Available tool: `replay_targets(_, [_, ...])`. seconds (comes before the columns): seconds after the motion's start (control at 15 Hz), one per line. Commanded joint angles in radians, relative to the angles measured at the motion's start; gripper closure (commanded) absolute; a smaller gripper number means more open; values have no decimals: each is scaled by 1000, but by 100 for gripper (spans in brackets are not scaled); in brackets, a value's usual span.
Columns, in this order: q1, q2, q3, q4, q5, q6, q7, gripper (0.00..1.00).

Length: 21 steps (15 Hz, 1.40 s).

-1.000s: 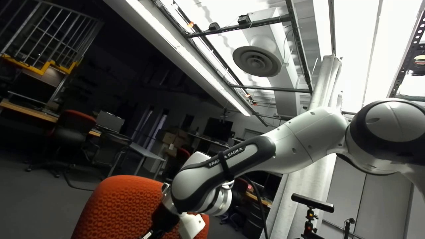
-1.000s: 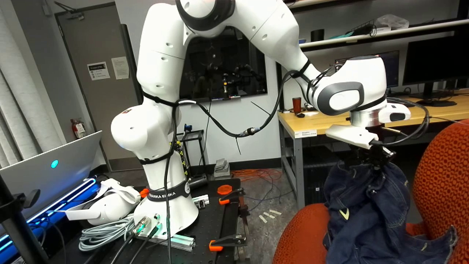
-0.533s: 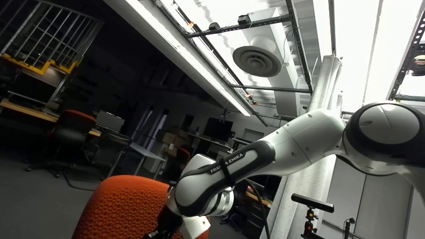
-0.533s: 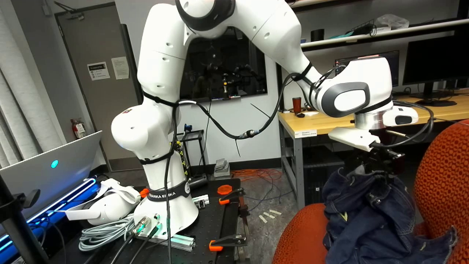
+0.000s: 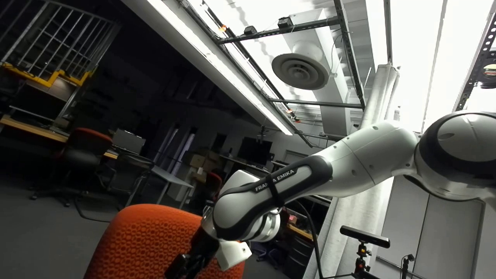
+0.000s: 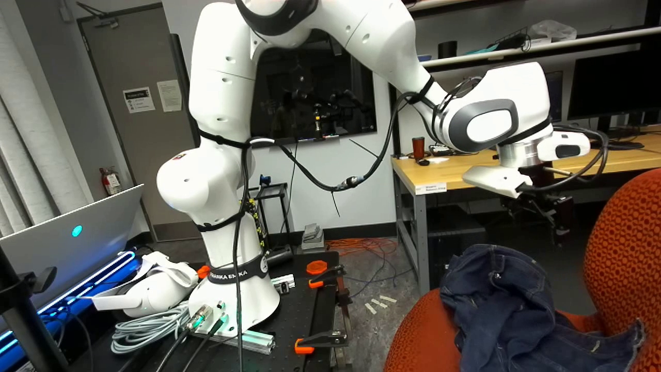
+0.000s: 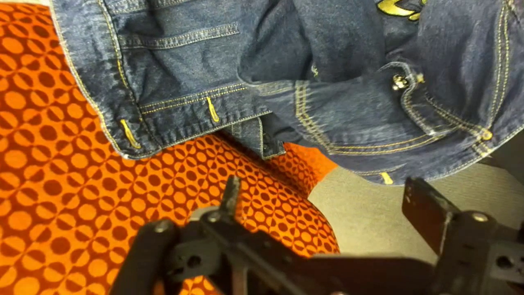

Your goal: Move the denim cloth from the chair back to the seat of the chair

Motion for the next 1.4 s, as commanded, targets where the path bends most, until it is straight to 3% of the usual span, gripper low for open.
replay_targets(0.0, [0, -115, -3, -107, 7, 50, 26, 0])
replay_targets(0.93, [-3, -421, -22, -398, 99, 160, -38, 0])
replay_targets(1.0, [1, -436, -26, -409, 99, 161, -37, 0])
replay_targets(1.07, [7, -371, -27, -350, 77, 134, -2, 0])
replay_targets(1.33, [10, -411, -35, -383, 76, 134, -1, 0])
